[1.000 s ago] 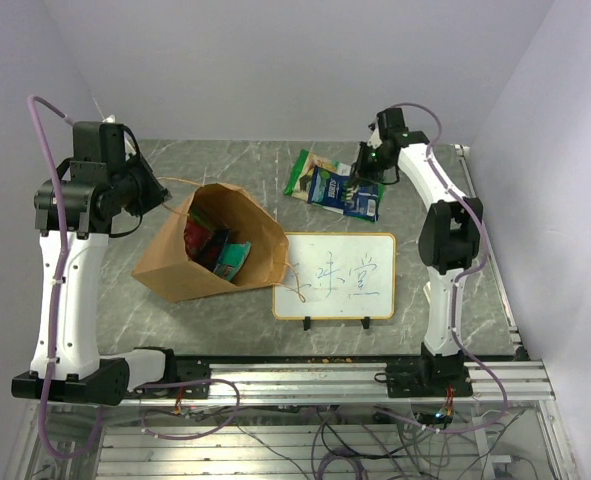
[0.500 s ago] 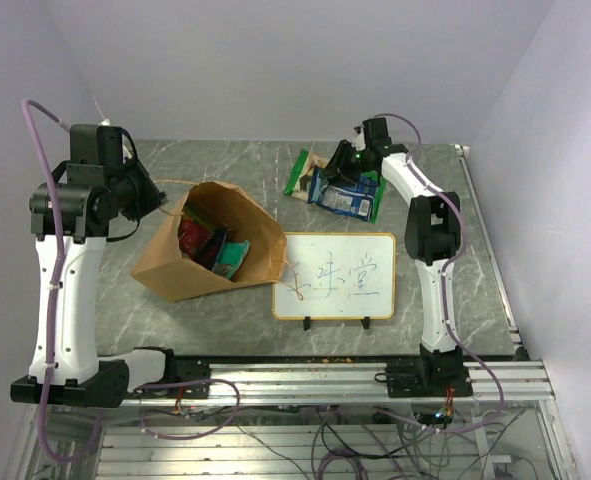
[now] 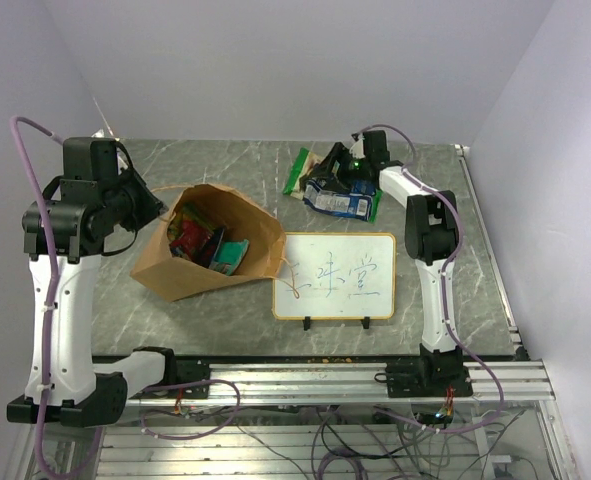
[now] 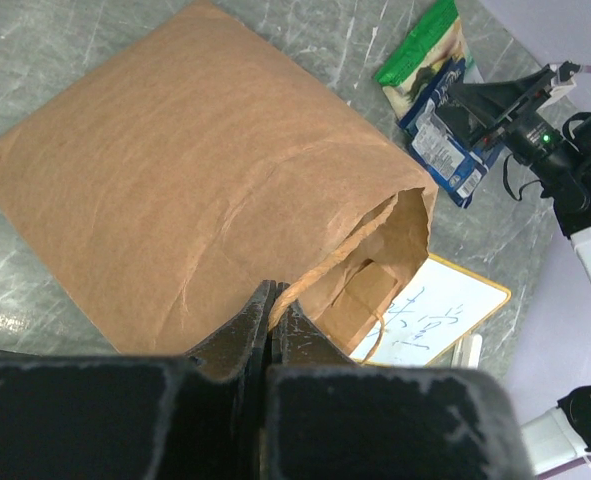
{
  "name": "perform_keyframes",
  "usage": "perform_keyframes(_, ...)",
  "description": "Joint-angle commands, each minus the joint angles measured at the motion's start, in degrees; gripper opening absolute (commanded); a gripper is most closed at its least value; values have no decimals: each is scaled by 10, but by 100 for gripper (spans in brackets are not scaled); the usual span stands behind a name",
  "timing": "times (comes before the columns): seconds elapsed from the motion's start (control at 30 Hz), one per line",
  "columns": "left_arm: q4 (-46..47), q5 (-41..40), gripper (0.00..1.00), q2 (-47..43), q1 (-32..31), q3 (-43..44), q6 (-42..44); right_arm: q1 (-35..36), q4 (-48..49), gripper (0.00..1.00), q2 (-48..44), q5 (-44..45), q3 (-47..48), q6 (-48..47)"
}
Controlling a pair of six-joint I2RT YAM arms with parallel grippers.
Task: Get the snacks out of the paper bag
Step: Place the snack at the center of the board, then take out the snack from the paper bag.
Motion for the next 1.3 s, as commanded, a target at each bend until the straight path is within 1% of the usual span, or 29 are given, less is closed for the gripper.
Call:
perform_keyframes(0.0, -2, 22, 7, -14, 7, -3, 2, 5, -13, 72, 6, -1, 46, -11)
perform_keyframes(0.1, 16, 46, 7, -24, 7, -13, 10, 5, -65, 73, -19, 8, 77, -26)
perform_keyframes(0.17, 44, 77, 7, -32, 7, -32, 17, 4, -103, 73, -44, 21, 90, -41)
perform_keyframes(0.27, 89, 125, 7, -46, 7, -72, 24, 5, -149, 73, -89, 31, 76, -65)
perform_keyframes(0.4, 136, 188, 7, -72, 7, -121, 22, 22, -180, 73, -177, 23, -2, -90)
perform_keyframes(0.47, 146, 203, 7, -86, 7, -135, 22, 41, -199, 73, -227, 27, -41, -111)
perform_keyframes(0.57, 147, 225, 7, -104, 7, -152, 31, 77, -236, 73, -303, 46, -91, -134)
perform_keyframes(0.67, 145, 253, 7, -121, 7, -172, 36, 112, -252, 73, -376, 48, -140, -137)
perform_keyframes(0.77, 140, 276, 7, -143, 7, -203, 38, 147, -255, 72, -435, 52, -188, -134)
perform_keyframes(0.87, 126, 281, 7, -163, 7, -225, 41, 193, -255, 72, -476, 63, -219, -136)
perform_keyframes(0.97, 131, 278, 7, -182, 7, -241, 23, 247, -235, 71, -511, 101, -250, -131)
perform_keyframes(1.07, 164, 300, 7, -188, 7, -258, -17, 304, -174, 70, -548, 154, -298, -115)
perform_keyframes(1.2, 195, 300, 7, -182, 7, -266, -44, 389, -139, 65, -558, 310, -328, -95)
perform_keyframes(1.27, 198, 285, 7, -180, 7, -268, -51, 432, -94, 60, -558, 374, -350, -93)
